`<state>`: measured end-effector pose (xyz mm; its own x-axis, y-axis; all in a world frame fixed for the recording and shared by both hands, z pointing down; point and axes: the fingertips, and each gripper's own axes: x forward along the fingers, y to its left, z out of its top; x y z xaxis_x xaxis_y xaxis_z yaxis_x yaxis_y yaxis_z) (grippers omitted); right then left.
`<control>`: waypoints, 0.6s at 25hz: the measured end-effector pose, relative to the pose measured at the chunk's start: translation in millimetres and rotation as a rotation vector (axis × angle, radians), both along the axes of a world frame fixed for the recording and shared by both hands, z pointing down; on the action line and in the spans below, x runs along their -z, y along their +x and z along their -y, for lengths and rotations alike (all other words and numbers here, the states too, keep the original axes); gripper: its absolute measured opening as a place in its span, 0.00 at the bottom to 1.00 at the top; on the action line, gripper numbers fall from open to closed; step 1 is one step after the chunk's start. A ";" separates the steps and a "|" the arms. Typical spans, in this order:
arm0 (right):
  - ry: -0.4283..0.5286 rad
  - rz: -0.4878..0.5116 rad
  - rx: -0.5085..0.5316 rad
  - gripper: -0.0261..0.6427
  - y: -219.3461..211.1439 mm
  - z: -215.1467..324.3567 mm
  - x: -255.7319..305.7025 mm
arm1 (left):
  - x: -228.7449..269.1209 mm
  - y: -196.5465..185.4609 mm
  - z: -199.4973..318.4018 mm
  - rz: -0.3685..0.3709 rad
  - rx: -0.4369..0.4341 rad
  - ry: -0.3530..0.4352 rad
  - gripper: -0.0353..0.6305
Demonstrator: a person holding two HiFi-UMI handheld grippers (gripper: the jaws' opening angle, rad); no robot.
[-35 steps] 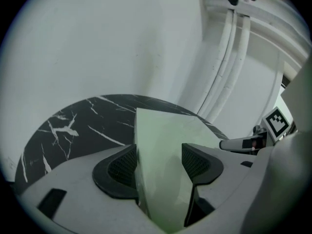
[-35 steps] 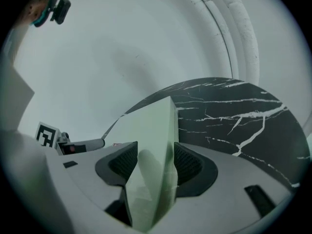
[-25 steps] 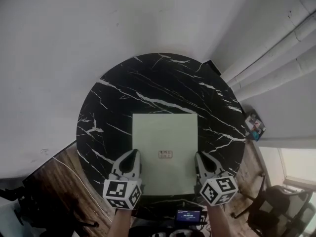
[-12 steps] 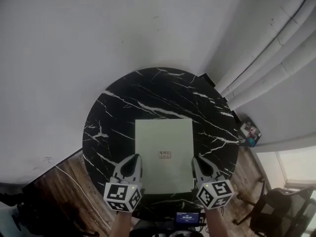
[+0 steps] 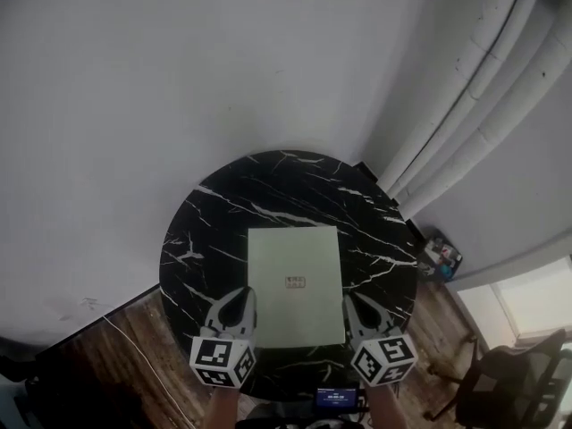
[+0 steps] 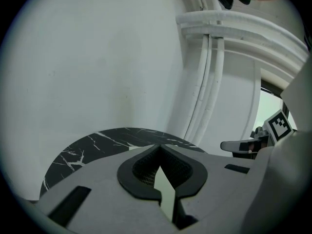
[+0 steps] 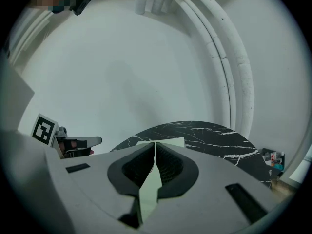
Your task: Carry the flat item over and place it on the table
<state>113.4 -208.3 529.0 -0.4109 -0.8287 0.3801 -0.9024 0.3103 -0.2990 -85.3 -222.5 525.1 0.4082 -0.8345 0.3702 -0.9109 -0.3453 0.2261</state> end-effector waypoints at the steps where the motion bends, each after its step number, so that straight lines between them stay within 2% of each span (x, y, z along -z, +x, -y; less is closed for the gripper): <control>1: 0.010 -0.002 0.000 0.07 0.1 -4.0 5.3 | 7.2 0.7 -2.4 -0.002 -0.003 0.014 0.07; 8: 0.079 -0.002 -0.020 0.07 0.9 -29.5 37.8 | 46.9 -3.8 -24.8 -0.020 -0.003 0.094 0.07; 11: 0.104 0.013 -0.026 0.07 -1.2 -42.2 51.0 | 64.0 -6.9 -36.2 -0.068 0.006 0.136 0.07; 15: 0.133 0.070 -0.042 0.07 -0.2 -61.5 69.6 | 79.4 -4.3 -51.8 -0.046 -0.019 0.158 0.07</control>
<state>113.2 -146.7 459.4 -0.3963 -0.8869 0.2375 -0.8939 0.3136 -0.3204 -89.7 -170.7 445.7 0.4379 -0.8728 0.2155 -0.8938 -0.3967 0.2092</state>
